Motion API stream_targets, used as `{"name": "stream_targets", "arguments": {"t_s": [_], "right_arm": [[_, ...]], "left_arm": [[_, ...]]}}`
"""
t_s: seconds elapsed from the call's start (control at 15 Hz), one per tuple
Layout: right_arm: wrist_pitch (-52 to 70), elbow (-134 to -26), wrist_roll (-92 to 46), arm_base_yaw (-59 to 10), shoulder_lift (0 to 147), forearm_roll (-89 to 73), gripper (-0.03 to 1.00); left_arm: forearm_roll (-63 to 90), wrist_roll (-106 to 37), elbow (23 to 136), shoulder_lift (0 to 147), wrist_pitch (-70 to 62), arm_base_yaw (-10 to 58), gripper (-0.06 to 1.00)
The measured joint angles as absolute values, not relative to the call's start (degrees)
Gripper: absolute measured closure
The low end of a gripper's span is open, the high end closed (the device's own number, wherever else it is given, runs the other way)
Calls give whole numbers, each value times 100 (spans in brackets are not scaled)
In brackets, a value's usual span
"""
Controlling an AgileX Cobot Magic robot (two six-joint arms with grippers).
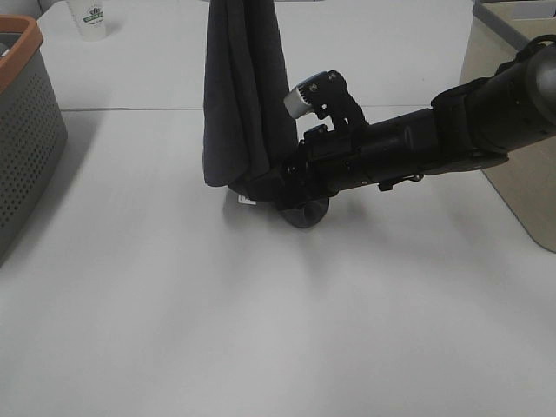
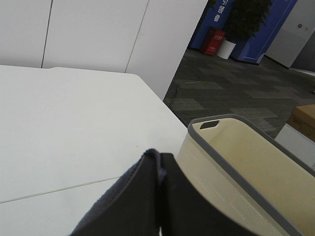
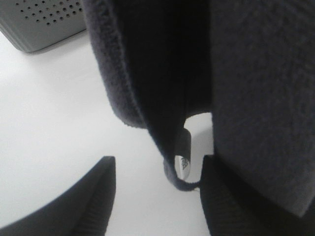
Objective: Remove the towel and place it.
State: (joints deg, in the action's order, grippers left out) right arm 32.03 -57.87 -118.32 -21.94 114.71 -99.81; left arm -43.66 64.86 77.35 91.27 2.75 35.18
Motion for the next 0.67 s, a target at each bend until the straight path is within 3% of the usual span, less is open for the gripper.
{"name": "stream_targets", "arguments": {"t_s": [0.4, 0.47, 0.6, 0.67], "right_arm": [[3180, -5861, -11832, -2194, 11734, -9987, 60], [3180, -5861, -11832, -2194, 11751, -9987, 67], [3203, -5861, -11591, -2194, 11751, -9987, 92], [3260, -5861, -11528, -2194, 11751, -9987, 95]], "left_arm": [[-4366, 6486, 7735, 9127, 321, 3518, 94], [-4366, 6486, 7735, 9127, 321, 3518, 94], [-4366, 6486, 7735, 9127, 327, 3518, 94], [-4366, 6486, 7735, 9127, 327, 3518, 94]]}}
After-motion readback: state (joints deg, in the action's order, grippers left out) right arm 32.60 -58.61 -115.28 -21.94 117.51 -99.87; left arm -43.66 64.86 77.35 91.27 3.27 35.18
